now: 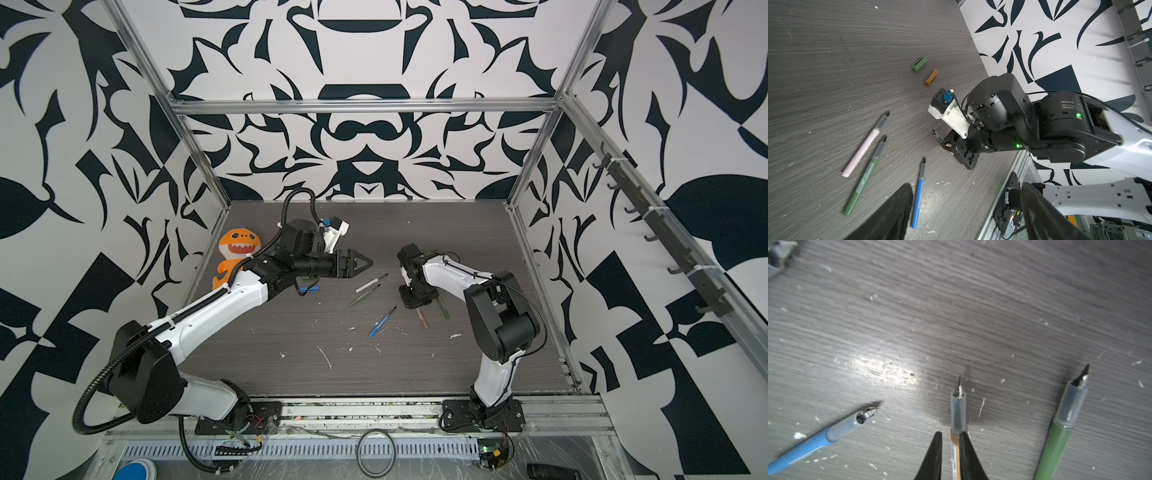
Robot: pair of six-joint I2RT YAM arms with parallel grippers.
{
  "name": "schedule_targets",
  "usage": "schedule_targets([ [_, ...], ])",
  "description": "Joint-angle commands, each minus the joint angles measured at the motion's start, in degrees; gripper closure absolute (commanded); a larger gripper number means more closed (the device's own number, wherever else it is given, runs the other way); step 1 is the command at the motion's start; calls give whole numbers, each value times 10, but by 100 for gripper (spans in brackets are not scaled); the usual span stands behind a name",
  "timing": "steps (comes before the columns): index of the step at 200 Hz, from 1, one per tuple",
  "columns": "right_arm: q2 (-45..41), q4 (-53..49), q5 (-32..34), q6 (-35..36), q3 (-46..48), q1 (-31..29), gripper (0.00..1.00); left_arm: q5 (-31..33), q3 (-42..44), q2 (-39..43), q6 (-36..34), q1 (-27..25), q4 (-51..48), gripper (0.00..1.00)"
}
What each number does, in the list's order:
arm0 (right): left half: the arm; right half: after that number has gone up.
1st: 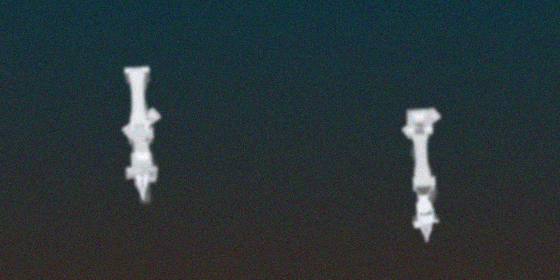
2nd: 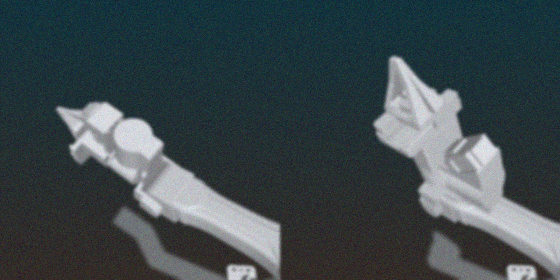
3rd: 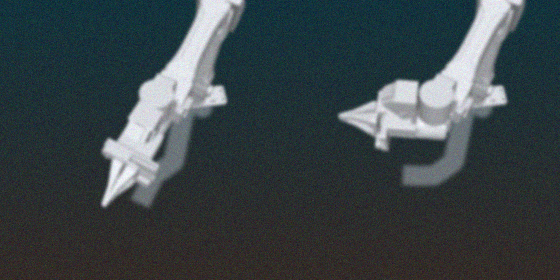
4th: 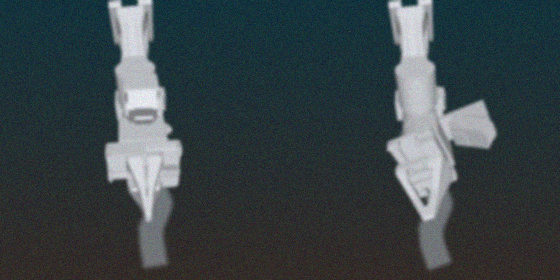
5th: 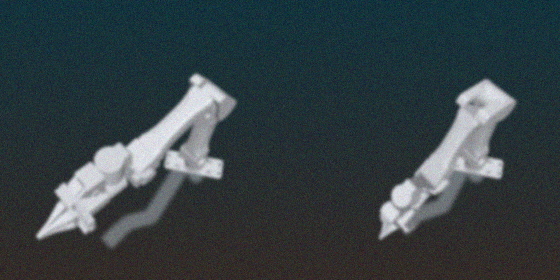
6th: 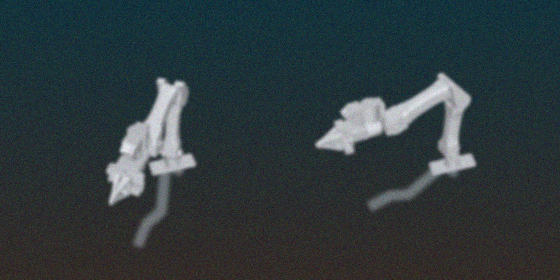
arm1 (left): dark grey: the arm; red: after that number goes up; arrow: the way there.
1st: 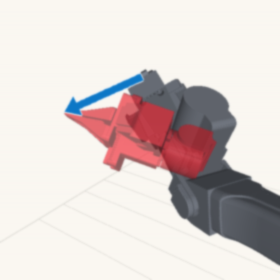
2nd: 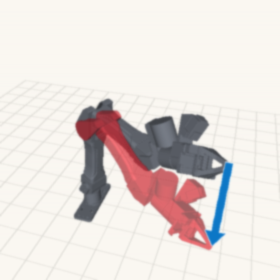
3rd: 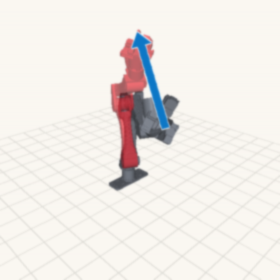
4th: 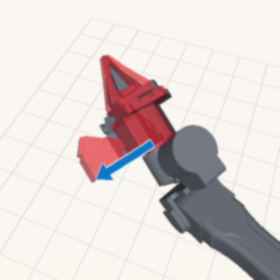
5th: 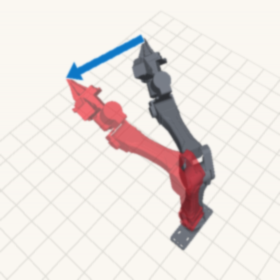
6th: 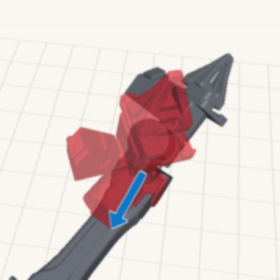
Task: Insert the pens into the pen caps
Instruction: 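Raise both arms and move the right gripper over the tan pen, then close the right gripper on the tan pen and lift it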
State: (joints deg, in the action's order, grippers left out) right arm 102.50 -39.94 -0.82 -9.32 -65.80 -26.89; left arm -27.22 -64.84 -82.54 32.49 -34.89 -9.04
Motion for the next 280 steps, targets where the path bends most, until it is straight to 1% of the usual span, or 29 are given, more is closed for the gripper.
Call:
schedule_targets([
  [1,-2,4,15,-15,0,-3,80,1,-5,15,-9,1,-9,16],
  [41,-8,7,31,-17,8,1,80,1,-5,14,-9,0,-9,16],
  [76,-4,10,32,-20,15,3,78,-5,-5,12,-8,0,-8,16],
  [109,1,23,17,-25,26,6,78,-5,-5,11,-7,0,-7,16],
  [123,-2,33,9,-30,38,12,83,-5,-4,11,-8,0,-8,16],
  [146,-13,47,-15,-40,55,25,83,-2,-4,11,-8,1,-6,16],
  [164,-14,48,-12,-42,59,26,82,-1,-3,12,-9,0,-5,16],
  [180,-17,50,-9,-45,61,26,82,1,-3,13,-12,1,-5,16],
  [214,-65,53,-13,-57,49,27,85,-1,8,18,-13,1,17,16],
  [217,-70,54,-13,-59,48,26,85,-1,10,18,-12,1,21,12],
  [238,-119,82,-30,-71,48,26,85,8,23,24,-21,0,43,10],
  [255,-139,89,-34,-83,37,26,86,22,36,32,-34,0,59,10],
  [280,-181,128,-51,-105,36,25,89,-4,59,41,-36,1,106,10],
])
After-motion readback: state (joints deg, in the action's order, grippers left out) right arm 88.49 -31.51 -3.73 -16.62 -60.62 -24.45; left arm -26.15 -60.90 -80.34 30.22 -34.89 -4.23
